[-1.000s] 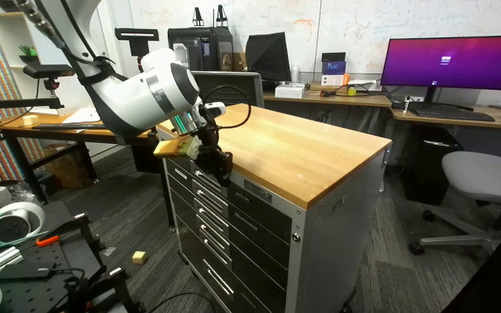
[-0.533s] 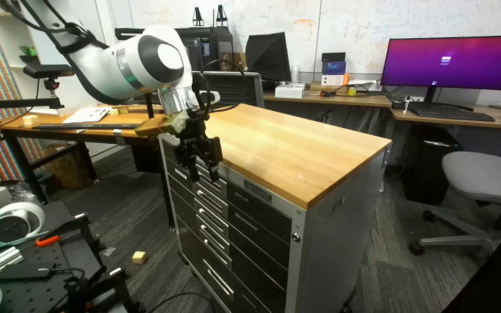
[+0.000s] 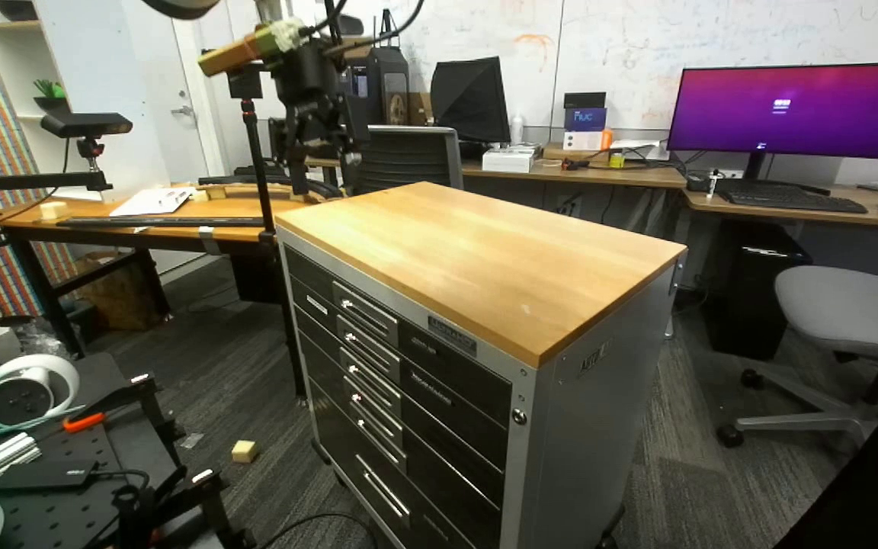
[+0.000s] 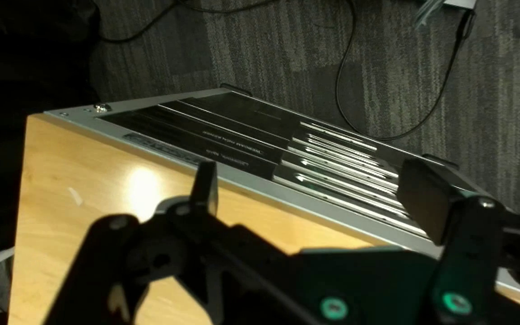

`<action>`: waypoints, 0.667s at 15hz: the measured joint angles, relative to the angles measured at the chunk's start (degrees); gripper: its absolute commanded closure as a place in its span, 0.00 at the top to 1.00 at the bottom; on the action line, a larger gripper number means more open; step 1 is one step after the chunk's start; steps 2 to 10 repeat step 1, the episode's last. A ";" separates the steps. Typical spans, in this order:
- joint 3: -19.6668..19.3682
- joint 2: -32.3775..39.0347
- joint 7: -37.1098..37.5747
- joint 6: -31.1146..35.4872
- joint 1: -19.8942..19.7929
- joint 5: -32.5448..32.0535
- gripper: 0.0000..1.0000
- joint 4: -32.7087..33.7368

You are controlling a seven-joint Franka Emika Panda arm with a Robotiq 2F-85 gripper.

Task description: Put the black screwdriver inside the open drawer then close the drawer

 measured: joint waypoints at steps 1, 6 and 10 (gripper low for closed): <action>0.00 -1.03 -0.65 -1.32 0.27 0.71 1.00 0.88; 0.00 -1.03 -0.65 -1.32 0.27 0.71 1.00 0.88; 0.00 -1.03 -0.65 -1.32 0.27 0.71 1.00 0.88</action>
